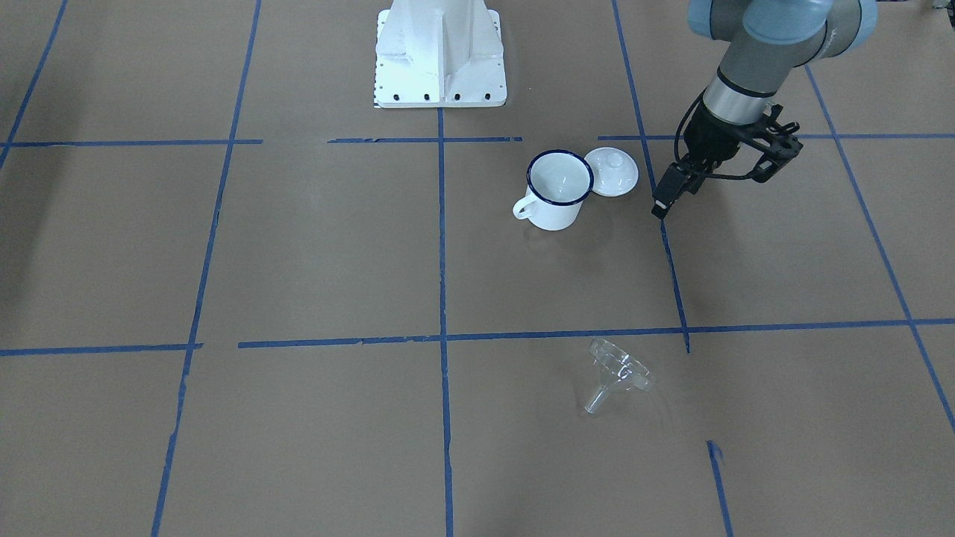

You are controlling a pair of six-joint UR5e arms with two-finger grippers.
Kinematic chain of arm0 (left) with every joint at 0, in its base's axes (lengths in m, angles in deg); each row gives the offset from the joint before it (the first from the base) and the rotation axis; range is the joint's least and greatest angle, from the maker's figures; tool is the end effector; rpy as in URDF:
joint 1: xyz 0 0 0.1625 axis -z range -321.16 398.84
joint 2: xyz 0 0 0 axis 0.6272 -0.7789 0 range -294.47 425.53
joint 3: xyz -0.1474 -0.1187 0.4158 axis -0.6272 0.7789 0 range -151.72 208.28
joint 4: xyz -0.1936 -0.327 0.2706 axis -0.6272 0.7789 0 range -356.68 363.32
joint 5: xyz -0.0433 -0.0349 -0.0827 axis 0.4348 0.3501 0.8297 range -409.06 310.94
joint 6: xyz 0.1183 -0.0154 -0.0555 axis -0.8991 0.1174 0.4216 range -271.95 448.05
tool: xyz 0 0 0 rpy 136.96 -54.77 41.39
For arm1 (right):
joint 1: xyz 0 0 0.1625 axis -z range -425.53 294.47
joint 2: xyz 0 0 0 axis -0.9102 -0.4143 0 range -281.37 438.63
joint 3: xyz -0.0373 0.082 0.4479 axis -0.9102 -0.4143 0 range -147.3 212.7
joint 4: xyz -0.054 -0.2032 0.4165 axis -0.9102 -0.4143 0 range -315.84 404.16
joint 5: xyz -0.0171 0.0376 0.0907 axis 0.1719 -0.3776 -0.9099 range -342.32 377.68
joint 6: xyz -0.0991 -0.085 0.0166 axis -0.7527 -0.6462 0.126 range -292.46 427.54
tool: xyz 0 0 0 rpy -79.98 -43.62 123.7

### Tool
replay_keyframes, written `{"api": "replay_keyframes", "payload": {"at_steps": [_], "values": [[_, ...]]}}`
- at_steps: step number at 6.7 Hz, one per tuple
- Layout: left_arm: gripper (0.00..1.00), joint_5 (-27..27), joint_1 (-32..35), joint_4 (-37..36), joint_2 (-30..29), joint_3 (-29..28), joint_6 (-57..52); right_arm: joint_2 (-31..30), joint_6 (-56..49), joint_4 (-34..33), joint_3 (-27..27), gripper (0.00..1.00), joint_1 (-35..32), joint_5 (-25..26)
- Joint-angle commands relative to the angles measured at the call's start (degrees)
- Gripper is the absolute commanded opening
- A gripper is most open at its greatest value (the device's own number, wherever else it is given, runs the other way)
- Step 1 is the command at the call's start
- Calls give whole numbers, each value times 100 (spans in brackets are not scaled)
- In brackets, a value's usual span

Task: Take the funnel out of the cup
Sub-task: 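Move the left gripper to the white lid and grasp its knob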

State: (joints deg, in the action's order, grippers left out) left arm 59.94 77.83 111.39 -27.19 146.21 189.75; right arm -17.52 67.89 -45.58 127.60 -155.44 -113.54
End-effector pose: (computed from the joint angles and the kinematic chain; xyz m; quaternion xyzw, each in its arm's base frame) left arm 0.3827 -0.4261 0.3981 -0.0500 0.4308 -0.3231 0.8412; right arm 0.0459 -0.4961 0.7272 -0.0094 -0.3520 0.0052 0.9359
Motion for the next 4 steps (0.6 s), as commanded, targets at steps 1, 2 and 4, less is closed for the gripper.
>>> {"api": "replay_keyframes", "payload": {"at_steps": [1,2,4], "values": [[100,-228,-1056,-67,579,293,331,0,0,0,2,100,0,0],[100,-343,-1548,-67,571,301,821,0,0,0,2,100,0,0],[98,-520,-1754,-511,344,301,1001,0,0,0,2,100,0,0]]}}
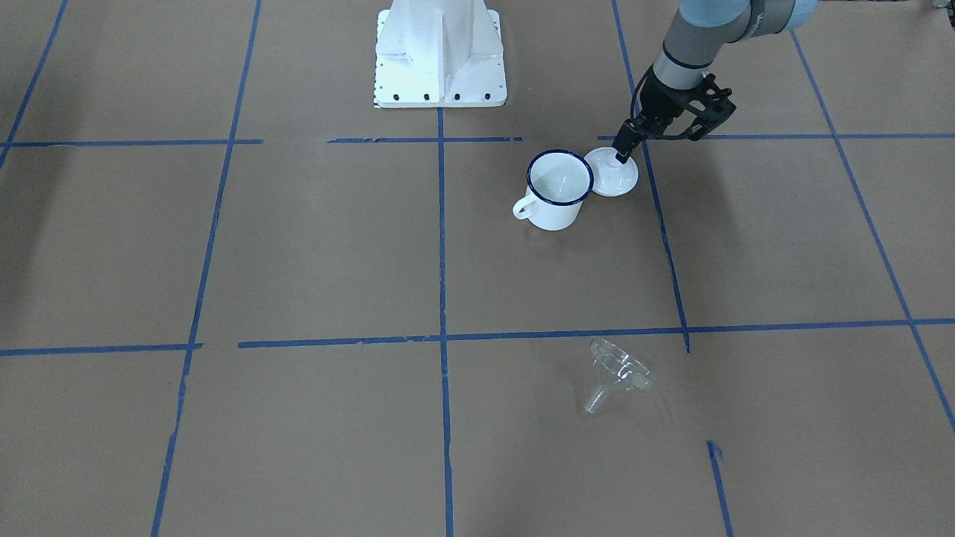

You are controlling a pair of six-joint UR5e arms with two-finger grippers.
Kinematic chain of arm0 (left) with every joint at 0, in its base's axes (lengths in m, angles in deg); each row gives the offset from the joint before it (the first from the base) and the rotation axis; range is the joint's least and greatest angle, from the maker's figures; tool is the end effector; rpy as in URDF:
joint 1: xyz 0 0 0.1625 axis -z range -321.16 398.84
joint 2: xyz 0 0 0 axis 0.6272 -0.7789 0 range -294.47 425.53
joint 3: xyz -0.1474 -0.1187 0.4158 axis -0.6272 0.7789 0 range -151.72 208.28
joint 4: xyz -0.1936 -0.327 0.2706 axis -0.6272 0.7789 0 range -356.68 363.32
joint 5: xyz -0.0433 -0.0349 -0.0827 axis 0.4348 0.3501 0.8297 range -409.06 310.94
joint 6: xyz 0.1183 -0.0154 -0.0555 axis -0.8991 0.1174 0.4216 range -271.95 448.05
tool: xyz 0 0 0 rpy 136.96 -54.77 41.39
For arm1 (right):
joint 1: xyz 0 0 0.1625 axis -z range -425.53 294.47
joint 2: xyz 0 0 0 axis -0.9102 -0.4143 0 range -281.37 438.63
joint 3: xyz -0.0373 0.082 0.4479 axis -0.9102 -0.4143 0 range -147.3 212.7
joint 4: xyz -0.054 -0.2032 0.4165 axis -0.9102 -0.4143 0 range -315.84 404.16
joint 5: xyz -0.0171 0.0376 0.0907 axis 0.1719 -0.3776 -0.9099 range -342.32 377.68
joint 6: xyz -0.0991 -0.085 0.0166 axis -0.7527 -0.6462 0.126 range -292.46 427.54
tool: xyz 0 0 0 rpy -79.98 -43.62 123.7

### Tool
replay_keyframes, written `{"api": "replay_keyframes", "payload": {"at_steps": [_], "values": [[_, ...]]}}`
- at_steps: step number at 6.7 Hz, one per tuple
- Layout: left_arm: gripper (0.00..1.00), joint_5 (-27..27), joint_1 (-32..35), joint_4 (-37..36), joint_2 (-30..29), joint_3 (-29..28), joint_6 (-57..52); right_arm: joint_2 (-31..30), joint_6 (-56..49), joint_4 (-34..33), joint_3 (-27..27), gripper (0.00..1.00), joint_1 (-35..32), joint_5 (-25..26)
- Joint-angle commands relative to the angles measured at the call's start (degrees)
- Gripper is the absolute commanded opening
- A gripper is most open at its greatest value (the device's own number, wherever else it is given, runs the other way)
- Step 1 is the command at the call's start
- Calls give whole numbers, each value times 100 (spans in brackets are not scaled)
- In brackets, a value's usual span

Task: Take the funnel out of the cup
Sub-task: 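Move the left gripper to the white lid and grasp its knob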

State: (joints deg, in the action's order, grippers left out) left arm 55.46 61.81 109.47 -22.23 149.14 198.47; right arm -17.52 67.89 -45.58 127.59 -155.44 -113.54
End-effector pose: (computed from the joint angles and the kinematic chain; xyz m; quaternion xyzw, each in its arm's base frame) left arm 0.4535 -0.3011 0.4251 -0.1083 0.3803 -0.2943 0.8701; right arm 0.0459 -0.4961 0.7273 -0.0095 -0.3520 0.0052 0.9359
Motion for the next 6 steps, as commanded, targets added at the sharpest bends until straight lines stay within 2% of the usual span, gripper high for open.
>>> {"api": "replay_keyframes", "payload": {"at_steps": [1,4,6], "values": [[95,-72,-144,-732,-511,-18,129,0,0,0,3,100,0,0],[93,-116,-126,-771,-690,-62,121,0,0,0,3,100,0,0],[85,-125,-109,-771,-690,-106,94,0,0,0,3,100,0,0]]}}
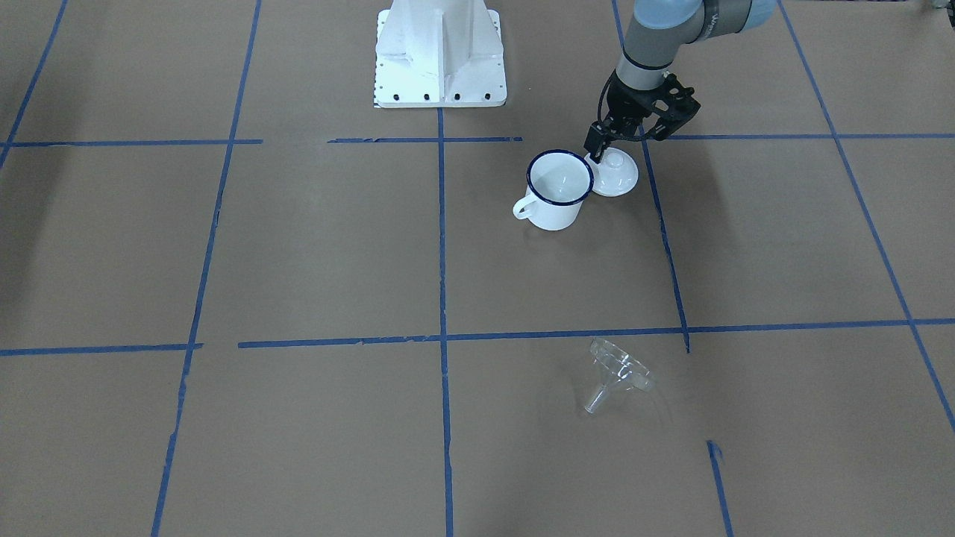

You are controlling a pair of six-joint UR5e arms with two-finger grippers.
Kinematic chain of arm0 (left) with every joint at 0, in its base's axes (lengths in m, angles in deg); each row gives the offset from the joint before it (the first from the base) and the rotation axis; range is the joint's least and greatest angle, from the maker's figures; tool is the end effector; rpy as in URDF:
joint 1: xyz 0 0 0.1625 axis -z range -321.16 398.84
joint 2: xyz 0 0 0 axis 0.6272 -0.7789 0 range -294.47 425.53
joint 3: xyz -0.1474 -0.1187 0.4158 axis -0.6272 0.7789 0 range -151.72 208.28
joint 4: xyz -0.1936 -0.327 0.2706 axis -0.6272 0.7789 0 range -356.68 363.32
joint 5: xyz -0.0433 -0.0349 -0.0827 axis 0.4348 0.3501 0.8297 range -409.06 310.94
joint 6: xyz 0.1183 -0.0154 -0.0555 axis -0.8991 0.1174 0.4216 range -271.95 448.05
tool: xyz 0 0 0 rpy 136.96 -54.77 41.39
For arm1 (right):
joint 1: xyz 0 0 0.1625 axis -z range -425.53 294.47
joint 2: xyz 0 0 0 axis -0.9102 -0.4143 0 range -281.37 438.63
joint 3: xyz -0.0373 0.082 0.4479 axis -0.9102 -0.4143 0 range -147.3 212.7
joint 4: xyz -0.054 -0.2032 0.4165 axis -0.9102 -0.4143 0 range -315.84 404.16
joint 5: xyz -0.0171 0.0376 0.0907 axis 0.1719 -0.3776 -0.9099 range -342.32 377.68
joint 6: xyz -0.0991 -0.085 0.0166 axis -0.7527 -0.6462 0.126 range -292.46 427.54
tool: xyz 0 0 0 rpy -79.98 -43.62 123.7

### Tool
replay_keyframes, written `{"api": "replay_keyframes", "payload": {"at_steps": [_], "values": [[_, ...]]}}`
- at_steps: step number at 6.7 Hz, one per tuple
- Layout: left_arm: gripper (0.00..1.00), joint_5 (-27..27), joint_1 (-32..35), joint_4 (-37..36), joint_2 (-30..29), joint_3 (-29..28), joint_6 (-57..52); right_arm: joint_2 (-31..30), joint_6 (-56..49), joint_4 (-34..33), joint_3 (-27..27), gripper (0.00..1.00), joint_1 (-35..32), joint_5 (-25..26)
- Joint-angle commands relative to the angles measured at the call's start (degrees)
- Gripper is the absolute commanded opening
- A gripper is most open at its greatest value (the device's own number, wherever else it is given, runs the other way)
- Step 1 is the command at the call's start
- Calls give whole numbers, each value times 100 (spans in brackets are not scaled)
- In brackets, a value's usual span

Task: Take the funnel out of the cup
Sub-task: 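Move the left gripper to the white lid and grasp its knob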

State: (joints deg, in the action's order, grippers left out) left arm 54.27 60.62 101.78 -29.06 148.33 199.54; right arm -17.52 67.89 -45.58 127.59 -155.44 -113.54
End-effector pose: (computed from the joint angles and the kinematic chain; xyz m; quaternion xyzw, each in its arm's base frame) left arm 0.4861 -0.3051 0.3892 -0.1069 0.3651 -0.3009 0.8745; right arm 0.0459 -0.4961 0.7273 -0.0095 -0.3520 0.0052 0.9359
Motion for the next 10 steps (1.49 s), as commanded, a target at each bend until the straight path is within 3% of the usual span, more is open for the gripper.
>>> {"api": "replay_keyframes", "payload": {"at_steps": [1,3,6,7,9,10], "values": [[83,-14,1,15,-16,-121,-31,0,0,0,3,100,0,0],[81,-128,19,16,-42,-174,-57,0,0,0,3,100,0,0],[64,-128,19,24,-51,-174,-40,0,0,0,-6,100,0,0],[53,-128,19,24,-51,-174,-13,0,0,0,3,100,0,0],[0,-128,19,24,-86,-174,4,0,0,0,3,100,0,0],[0,-111,71,7,-86,-131,4,0,0,0,-6,100,0,0]]}}
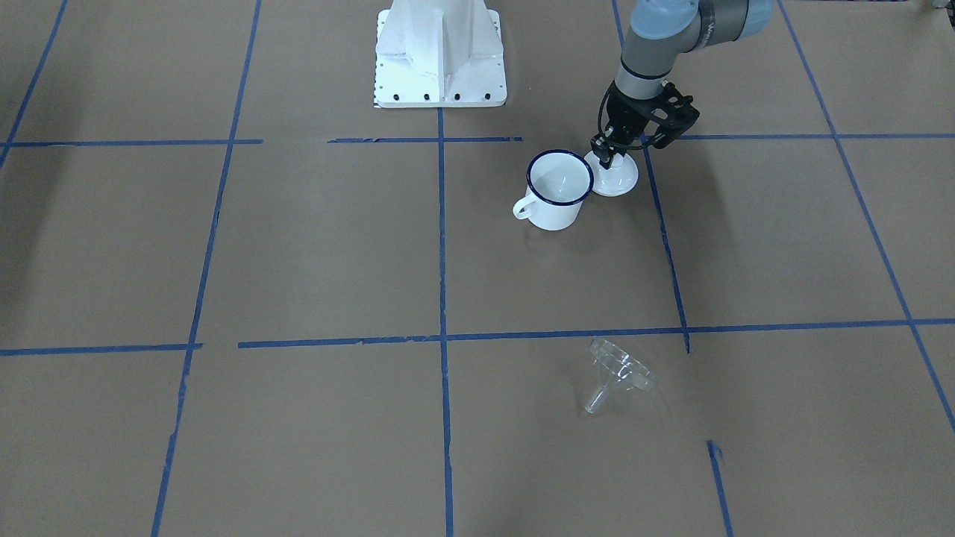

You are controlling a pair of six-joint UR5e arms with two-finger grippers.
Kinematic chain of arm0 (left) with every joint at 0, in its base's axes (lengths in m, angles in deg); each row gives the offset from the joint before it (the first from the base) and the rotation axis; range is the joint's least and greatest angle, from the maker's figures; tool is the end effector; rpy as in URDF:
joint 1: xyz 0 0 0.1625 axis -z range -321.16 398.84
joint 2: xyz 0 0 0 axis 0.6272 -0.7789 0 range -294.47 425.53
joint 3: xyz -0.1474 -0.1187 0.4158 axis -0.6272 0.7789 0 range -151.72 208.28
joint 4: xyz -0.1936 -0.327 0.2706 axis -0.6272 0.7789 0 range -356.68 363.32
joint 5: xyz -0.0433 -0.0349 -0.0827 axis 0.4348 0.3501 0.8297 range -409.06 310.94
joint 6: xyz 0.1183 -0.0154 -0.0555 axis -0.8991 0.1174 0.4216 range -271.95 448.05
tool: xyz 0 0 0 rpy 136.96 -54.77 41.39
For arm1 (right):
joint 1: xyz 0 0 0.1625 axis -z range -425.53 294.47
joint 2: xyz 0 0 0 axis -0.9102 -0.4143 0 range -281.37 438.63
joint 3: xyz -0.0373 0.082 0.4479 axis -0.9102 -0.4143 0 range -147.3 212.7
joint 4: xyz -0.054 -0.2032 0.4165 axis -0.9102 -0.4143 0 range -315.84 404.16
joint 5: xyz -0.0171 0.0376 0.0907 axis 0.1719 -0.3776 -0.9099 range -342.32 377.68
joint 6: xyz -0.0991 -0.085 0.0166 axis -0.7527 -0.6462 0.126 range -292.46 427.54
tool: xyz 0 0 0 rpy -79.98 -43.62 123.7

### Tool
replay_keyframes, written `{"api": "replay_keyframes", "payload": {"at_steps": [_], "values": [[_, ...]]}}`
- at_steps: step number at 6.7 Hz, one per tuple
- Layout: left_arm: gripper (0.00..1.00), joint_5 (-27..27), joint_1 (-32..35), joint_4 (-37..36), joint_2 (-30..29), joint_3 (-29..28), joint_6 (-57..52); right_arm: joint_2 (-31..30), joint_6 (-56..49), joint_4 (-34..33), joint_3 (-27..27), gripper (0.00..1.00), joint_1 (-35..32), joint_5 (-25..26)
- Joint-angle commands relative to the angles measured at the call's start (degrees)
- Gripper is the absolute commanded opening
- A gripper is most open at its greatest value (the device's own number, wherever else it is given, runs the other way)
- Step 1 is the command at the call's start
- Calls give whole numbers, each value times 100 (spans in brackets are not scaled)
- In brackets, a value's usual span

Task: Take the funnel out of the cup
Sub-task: 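Move the left gripper to the white lid and grasp its knob, then lift the white lid and carry it over the mug with the left gripper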

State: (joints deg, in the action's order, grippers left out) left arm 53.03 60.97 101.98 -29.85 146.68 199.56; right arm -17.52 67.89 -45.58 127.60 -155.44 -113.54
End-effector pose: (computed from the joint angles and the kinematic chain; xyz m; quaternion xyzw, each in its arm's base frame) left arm 0.4926 -0.3144 0.3965 -0.0961 0.3605 -0.3091 0.8748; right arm 0.0459 -0.4961 0.7272 -0.0094 -0.3520 0.0052 0.9359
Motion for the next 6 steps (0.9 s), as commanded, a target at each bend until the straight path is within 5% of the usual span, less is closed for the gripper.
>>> {"api": "replay_keyframes", "payload": {"at_steps": [1,3,6], "values": [[0,31,290,-118,36,199,-23,0,0,0,1,100,0,0],[0,31,810,-1272,2,954,-59,0,0,0,2,100,0,0],[0,75,925,-2390,-1346,932,-50,0,0,0,1,100,0,0]]}}
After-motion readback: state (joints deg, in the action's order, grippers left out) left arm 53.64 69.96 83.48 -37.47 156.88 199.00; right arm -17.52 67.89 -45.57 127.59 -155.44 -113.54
